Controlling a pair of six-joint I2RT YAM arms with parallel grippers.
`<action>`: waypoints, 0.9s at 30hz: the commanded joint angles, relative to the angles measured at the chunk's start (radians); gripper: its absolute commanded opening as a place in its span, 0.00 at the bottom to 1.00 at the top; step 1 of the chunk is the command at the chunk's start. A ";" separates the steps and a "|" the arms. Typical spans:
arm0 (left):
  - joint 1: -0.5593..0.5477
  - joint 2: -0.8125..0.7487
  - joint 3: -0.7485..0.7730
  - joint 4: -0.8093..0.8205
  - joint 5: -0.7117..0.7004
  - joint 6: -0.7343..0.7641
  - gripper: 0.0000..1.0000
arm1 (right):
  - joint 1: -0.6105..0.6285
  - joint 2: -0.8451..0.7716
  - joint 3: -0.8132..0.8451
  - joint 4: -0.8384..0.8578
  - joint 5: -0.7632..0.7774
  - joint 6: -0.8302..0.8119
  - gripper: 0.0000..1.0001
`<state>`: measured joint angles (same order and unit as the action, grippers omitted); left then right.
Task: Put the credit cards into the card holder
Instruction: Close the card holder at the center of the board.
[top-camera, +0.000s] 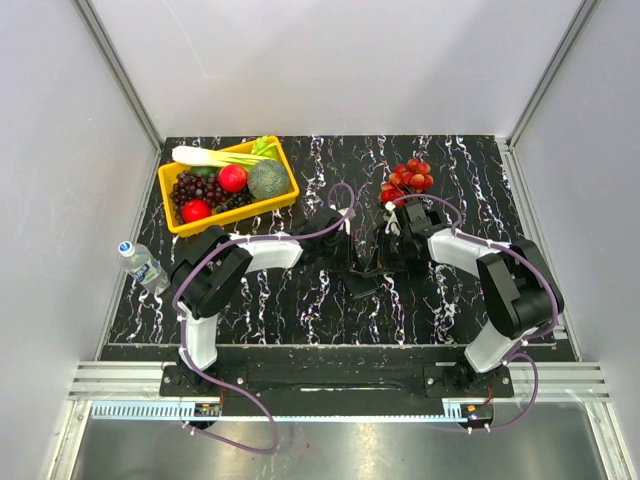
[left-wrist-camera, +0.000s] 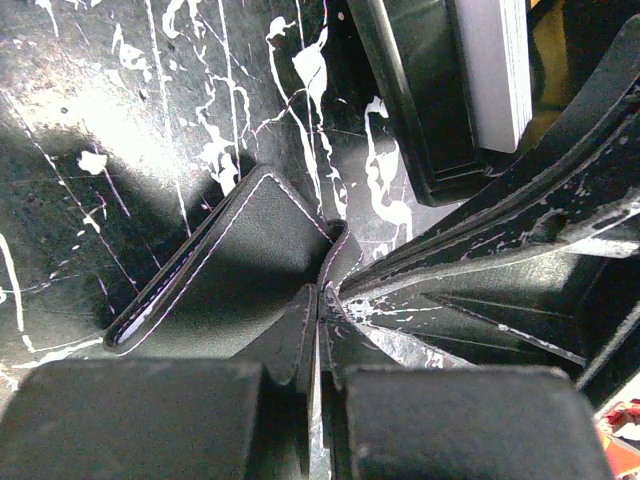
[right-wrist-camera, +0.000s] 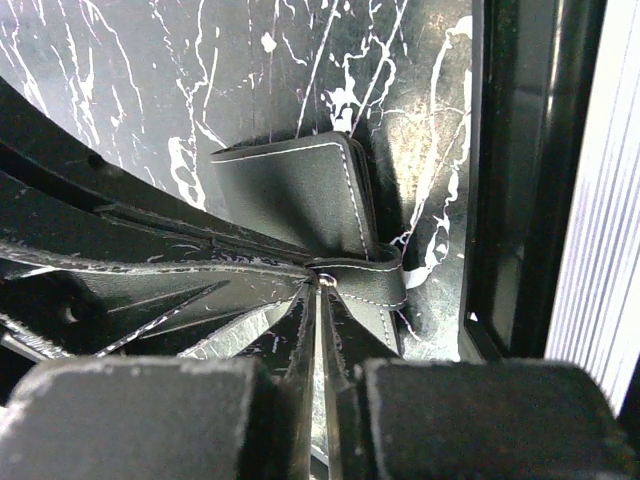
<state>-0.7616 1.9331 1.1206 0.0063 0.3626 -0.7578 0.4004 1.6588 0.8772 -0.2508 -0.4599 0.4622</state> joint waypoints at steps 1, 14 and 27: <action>-0.005 0.006 -0.021 0.037 -0.005 -0.006 0.00 | 0.021 0.025 0.032 0.034 0.023 0.019 0.09; -0.005 -0.012 -0.053 0.069 -0.014 0.000 0.00 | 0.028 -0.014 0.017 0.054 0.075 0.036 0.06; -0.004 -0.046 -0.062 0.080 -0.030 0.011 0.15 | 0.028 0.009 0.016 0.051 0.112 0.047 0.06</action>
<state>-0.7589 1.9247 1.0809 0.0685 0.3580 -0.7593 0.4152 1.6718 0.8787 -0.2504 -0.3943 0.4995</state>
